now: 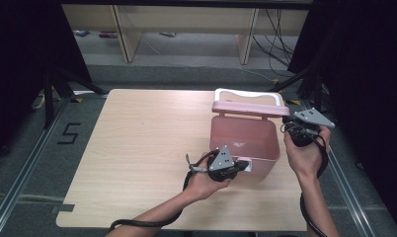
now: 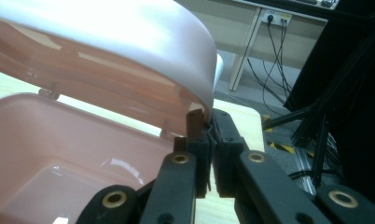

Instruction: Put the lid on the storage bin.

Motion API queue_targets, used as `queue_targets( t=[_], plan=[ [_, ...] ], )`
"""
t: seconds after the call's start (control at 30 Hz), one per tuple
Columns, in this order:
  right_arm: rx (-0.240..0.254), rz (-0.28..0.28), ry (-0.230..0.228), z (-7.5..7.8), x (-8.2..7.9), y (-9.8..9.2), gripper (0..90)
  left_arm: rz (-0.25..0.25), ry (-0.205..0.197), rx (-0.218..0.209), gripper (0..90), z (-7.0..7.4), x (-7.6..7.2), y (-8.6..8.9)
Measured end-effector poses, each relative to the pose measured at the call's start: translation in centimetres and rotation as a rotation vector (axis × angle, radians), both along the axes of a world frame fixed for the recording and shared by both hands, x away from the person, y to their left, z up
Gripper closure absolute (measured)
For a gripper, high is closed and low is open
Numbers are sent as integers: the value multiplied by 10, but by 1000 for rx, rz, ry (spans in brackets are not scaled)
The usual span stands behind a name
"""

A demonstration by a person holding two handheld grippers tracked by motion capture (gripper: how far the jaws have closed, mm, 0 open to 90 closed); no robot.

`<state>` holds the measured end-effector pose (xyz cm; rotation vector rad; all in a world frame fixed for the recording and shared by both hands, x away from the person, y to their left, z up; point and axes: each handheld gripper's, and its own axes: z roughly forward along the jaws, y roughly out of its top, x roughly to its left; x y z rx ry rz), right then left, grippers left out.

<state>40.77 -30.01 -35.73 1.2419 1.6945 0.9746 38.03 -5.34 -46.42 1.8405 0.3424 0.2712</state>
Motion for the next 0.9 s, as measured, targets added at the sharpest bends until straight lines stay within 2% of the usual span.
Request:
queue_targets(
  t=[0.1,0.17,0.33,0.43,0.47,0.6,0.7,0.77,0.9],
  plan=[
    [8,-7,3,0,-1,0,878,3,4,4,890,1,0,0],
    [35,-18,10,-1,-2,2,878,6,9,-1,886,1,-1,0],
    [8,-5,2,-2,-2,0,878,6,17,-11,877,4,-3,3],
    [10,-4,-1,-3,-2,1,877,11,15,-30,881,9,-4,5],
    [26,-13,15,-2,-4,1,878,11,12,-35,883,11,-4,7],
    [14,-3,-7,-4,-3,0,877,27,7,-47,892,20,-2,12],
    [33,-2,4,-4,-4,2,876,43,17,-54,894,25,2,17],
    [44,-20,18,-3,-6,3,876,55,17,-58,895,28,4,20],
    [29,-9,1,-4,-5,2,876,74,18,-73,896,35,8,25]
  ],
)
